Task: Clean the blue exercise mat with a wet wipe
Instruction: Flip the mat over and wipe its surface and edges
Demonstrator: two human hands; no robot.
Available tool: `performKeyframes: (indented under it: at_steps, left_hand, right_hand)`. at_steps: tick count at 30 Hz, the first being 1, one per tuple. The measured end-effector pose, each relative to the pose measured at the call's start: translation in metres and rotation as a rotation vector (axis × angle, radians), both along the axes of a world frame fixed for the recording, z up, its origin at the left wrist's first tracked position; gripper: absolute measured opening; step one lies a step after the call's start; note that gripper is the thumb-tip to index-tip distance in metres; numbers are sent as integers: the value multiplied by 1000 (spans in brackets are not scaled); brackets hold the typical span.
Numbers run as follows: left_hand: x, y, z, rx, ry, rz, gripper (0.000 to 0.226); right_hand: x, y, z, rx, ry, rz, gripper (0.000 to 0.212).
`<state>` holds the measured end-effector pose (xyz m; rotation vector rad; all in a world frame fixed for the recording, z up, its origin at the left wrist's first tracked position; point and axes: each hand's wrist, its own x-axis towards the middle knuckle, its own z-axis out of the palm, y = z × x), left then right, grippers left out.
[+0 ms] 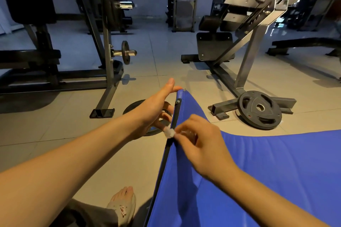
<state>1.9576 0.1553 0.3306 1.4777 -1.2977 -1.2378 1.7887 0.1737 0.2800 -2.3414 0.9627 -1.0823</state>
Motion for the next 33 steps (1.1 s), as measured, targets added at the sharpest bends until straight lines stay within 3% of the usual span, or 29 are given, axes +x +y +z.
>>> performKeyframes:
  at_steps: [7,11,14,17,19,23,29,33]
  left_hand:
    - [-7,3,1,-31,-4,-25,59]
    - [-10,4,0,-52,-38,-34,32]
    - [-10,2,-6,-46,-106,-24,54]
    - [-7,1,-6,-58,-133,-27,61]
    - [-4,2,-6,-57,-143,-48,61]
    - [0,6,-4,-70,-140,-75,57]
    - [8,11,-1,-92,-143,-104,55]
    - [11,13,-1,-93,-146,-108,54]
  right_hand:
    - [24,-71,47,29,-265,-168,11]
    - [25,-81,40,179,-424,-177,19]
    - [19,-99,16,380,-498,-280,29]
    - [13,-110,0,500,-458,-357,40]
    - [18,-107,8,489,-481,-308,41]
    - [27,-96,26,297,-455,-161,22]
    - [4,-113,-12,433,-396,-380,33]
    - [28,-86,19,303,-531,-101,20]
